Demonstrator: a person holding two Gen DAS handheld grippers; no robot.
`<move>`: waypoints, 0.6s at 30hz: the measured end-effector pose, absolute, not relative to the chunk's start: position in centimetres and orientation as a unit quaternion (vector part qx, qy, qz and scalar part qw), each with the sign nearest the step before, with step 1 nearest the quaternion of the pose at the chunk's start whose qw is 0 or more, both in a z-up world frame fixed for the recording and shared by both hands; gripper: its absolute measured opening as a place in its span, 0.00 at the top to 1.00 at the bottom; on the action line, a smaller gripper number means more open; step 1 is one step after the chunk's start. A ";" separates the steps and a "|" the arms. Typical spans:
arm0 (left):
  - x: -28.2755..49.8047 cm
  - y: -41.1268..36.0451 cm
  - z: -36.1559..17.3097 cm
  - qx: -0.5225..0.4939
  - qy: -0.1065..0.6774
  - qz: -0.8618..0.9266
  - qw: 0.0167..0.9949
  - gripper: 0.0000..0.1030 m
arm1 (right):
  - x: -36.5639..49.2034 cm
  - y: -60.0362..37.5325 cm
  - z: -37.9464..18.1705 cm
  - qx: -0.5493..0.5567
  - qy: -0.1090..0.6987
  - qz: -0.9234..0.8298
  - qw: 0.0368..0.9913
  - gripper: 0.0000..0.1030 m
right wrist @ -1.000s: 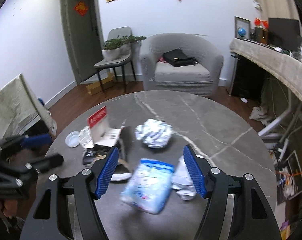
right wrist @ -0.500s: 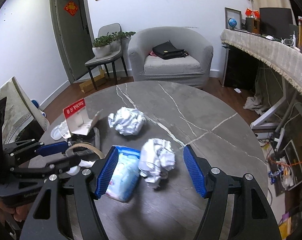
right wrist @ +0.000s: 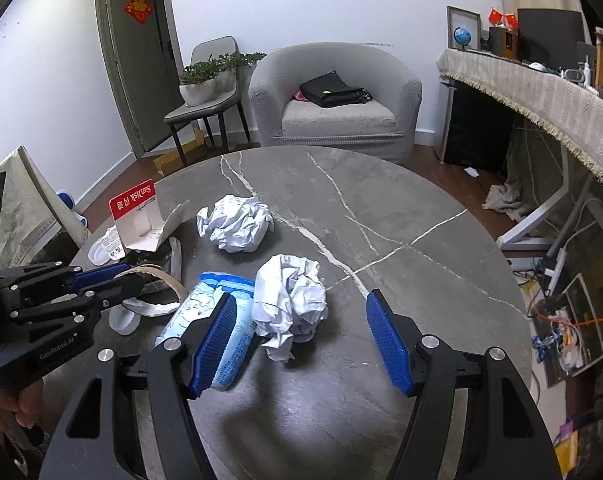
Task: Collect trash
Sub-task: 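Grasp the crumpled white paper with the right tool while the left grasps a cardboard ring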
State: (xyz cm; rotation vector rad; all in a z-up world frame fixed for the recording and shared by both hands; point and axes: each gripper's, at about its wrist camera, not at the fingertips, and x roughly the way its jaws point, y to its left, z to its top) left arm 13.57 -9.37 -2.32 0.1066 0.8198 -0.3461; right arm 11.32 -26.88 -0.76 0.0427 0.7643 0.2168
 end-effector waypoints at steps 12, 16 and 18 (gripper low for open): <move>12.3 -7.4 -0.3 0.032 0.374 -0.176 0.910 0.84 | 12.5 -25.9 -1.6 0.033 0.389 0.097 0.916 0.59; 12.0 -6.1 0.3 0.020 0.366 -0.168 0.915 0.84 | 12.7 -25.7 -1.2 0.034 0.384 0.085 0.919 0.63; 11.8 -5.4 0.6 0.019 0.362 -0.165 0.917 0.84 | 12.7 -25.4 -0.7 0.029 0.376 0.080 0.922 0.63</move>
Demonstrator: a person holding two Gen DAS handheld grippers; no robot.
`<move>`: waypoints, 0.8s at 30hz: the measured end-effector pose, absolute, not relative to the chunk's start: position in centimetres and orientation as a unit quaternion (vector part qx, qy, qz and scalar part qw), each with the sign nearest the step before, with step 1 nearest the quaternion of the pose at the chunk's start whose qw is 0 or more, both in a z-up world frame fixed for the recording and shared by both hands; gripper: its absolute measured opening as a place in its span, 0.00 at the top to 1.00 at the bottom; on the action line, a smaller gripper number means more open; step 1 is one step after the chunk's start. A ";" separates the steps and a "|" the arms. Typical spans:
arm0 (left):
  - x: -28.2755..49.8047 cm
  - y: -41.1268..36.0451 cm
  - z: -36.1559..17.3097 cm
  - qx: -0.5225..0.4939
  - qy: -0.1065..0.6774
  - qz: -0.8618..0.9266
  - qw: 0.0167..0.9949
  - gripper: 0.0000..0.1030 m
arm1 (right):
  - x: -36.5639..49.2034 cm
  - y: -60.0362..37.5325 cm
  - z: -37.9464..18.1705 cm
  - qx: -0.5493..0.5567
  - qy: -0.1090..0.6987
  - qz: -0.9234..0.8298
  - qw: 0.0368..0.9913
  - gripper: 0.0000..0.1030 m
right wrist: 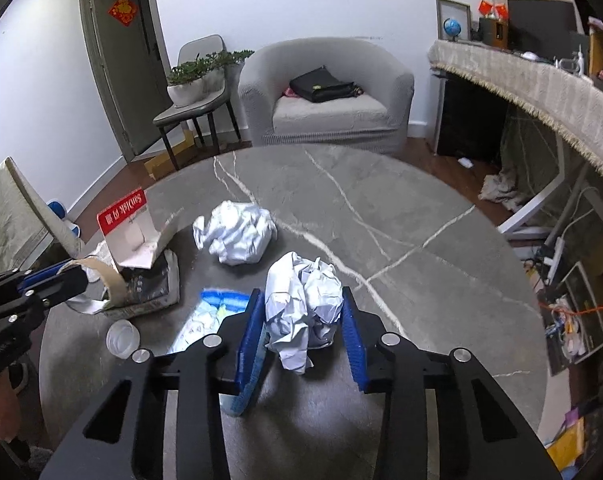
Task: Collect trash
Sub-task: 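Grasp the crumpled white paper with the right tool while the left grasps a cardboard ring, then carry the paper ball and cardboard ring over the teal bin with both tools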
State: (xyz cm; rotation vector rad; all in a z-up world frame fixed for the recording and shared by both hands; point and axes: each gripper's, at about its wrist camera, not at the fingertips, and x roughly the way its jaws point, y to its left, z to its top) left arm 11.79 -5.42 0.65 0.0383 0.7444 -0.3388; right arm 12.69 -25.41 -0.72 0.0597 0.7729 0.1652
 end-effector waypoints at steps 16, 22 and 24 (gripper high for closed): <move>10.7 1.6 1.7 -0.012 0.359 -0.128 0.924 0.84 | 12.2 -18.3 3.2 0.002 0.326 0.136 0.936 0.63; 10.4 5.1 1.2 -0.020 0.364 -0.105 0.925 0.84 | 12.3 -14.9 4.7 -0.004 0.310 0.167 0.936 0.63; 10.3 6.6 0.9 -0.026 0.368 -0.097 0.925 0.84 | 12.1 -13.7 4.9 -0.006 0.307 0.178 0.935 0.63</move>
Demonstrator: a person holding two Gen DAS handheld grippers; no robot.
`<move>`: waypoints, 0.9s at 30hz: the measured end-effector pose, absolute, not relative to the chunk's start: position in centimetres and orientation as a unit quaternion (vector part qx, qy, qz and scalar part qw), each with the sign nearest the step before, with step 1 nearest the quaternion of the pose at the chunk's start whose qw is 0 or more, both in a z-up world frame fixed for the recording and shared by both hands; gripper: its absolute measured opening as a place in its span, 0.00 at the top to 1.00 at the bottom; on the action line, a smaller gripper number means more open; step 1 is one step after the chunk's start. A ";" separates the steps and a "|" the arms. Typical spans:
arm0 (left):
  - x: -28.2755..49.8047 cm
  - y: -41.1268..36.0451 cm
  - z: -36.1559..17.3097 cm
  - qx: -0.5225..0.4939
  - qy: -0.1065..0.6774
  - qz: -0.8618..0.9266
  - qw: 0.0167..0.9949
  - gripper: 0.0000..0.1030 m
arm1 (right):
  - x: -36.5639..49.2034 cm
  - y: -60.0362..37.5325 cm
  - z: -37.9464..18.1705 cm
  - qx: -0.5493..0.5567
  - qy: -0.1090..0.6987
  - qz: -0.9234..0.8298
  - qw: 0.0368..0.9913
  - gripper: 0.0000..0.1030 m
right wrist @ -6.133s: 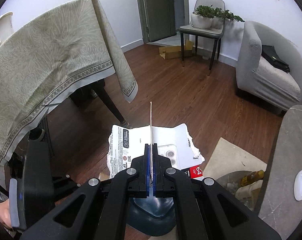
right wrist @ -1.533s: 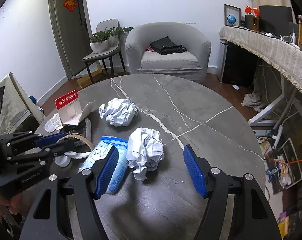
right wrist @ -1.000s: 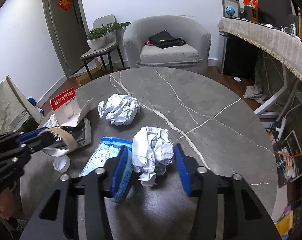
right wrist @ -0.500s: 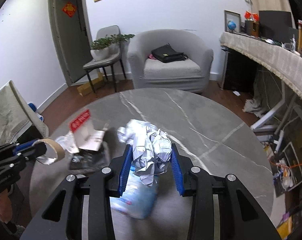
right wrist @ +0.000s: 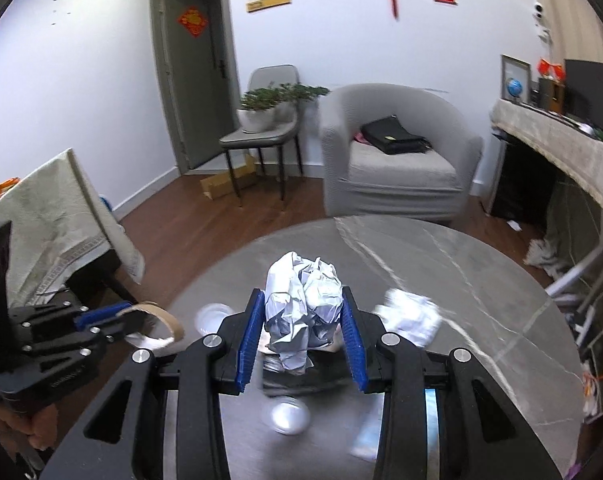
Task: Collect trash
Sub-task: 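Carry the paper ball and cardboard ring over the teal bin with both tools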
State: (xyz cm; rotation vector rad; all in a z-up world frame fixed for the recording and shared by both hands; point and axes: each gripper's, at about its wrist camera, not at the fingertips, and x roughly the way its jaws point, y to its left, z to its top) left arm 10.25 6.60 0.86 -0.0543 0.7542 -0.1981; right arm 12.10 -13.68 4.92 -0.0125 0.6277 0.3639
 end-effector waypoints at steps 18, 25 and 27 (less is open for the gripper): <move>9.6 17.7 -5.8 -0.015 0.443 -0.021 0.896 0.84 | 12.5 0.9 2.7 -0.043 0.330 0.279 0.901 0.63; 9.5 20.2 -9.4 -0.024 0.482 -0.007 0.876 0.84 | 12.3 5.4 1.4 -0.056 0.345 0.305 0.886 0.63; 9.4 20.8 -10.7 -0.028 0.497 -0.004 0.867 0.84 | 12.4 6.4 0.9 -0.059 0.351 0.310 0.882 0.63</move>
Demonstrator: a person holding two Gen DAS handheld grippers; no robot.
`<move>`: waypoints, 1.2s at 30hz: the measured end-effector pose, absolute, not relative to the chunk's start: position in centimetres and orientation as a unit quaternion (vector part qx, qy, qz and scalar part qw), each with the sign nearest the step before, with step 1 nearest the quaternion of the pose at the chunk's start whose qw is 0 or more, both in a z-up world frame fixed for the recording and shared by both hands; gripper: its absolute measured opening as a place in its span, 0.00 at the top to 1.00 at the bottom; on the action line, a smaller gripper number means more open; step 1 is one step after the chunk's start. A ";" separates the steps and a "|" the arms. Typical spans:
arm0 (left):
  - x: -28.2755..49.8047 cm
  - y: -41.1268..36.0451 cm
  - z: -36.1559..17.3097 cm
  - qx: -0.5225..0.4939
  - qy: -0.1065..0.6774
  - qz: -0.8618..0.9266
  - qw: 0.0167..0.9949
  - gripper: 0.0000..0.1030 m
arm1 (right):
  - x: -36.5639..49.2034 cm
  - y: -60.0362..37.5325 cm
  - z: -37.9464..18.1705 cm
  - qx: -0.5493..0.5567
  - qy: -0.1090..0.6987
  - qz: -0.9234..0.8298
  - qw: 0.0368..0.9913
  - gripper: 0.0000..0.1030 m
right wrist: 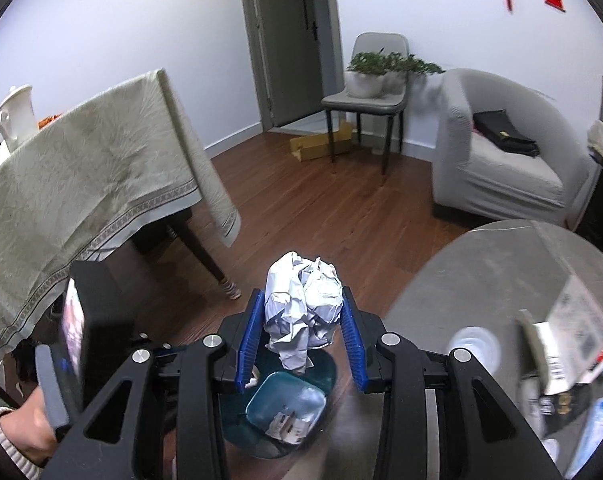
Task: Collect trash
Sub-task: 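Carry the paper ball and cardboard ring over the teal bin with both tools, then open the left tool to drop the ring while the right tool drops the paper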
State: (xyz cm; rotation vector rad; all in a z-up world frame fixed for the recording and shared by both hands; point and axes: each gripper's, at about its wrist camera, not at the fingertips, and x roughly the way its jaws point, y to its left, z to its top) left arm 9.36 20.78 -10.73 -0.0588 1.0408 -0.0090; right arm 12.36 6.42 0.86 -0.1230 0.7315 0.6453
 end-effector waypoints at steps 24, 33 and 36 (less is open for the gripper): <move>8.3 25.3 -17.5 -0.044 0.572 0.016 0.819 0.48 | 13.4 14.4 -7.8 -0.098 0.442 0.325 0.830 0.63; 7.5 26.0 -15.4 -0.053 0.549 0.016 0.834 0.40 | 14.5 14.7 -10.6 -0.088 0.473 0.313 0.819 0.63; 7.3 26.3 -14.0 -0.055 0.533 0.017 0.844 0.40 | 14.7 14.9 -11.7 -0.087 0.484 0.309 0.814 0.63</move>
